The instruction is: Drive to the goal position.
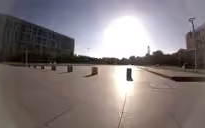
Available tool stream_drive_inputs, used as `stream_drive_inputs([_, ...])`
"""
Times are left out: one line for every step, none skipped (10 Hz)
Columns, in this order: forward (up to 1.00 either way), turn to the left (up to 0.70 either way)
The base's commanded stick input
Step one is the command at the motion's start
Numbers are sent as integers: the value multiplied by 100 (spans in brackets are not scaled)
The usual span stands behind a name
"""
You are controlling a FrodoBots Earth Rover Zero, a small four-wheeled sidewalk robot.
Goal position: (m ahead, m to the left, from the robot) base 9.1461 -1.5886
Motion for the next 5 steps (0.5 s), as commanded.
stream_drive_inputs([70,-35])
stream_drive_inputs([70,-23])
stream_drive_inputs([70,0])
stream_drive_inputs([70,0])
stream_drive_inputs([70,0])
